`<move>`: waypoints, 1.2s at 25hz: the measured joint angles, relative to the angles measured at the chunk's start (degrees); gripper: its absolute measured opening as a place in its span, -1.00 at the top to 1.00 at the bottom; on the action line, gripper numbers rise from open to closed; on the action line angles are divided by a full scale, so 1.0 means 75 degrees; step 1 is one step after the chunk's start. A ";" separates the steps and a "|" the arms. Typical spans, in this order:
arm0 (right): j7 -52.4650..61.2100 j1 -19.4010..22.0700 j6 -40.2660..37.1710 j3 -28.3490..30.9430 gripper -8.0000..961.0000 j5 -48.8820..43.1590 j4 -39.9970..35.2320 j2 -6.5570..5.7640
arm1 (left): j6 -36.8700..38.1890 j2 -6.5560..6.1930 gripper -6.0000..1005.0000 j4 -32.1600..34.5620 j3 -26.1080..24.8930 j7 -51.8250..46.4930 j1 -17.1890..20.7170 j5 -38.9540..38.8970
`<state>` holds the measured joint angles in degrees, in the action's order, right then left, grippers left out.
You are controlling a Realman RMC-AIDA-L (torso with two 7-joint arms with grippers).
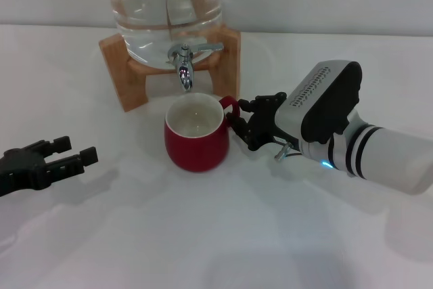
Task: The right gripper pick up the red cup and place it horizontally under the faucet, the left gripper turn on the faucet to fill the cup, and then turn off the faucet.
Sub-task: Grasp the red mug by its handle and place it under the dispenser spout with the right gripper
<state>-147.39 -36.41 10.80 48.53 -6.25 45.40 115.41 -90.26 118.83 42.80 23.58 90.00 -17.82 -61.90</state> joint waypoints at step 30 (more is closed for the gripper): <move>0.0133 0.0445 -0.0051 0.0052 0.19 0.0003 0.0429 -0.0147 | -0.0046 0.0012 -0.76 0.0000 -0.0033 -0.0011 0.0042 0.0025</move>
<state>-146.39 -33.07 10.41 48.93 -6.22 48.61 114.30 -90.60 118.92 42.81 23.33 89.92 -17.51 -61.72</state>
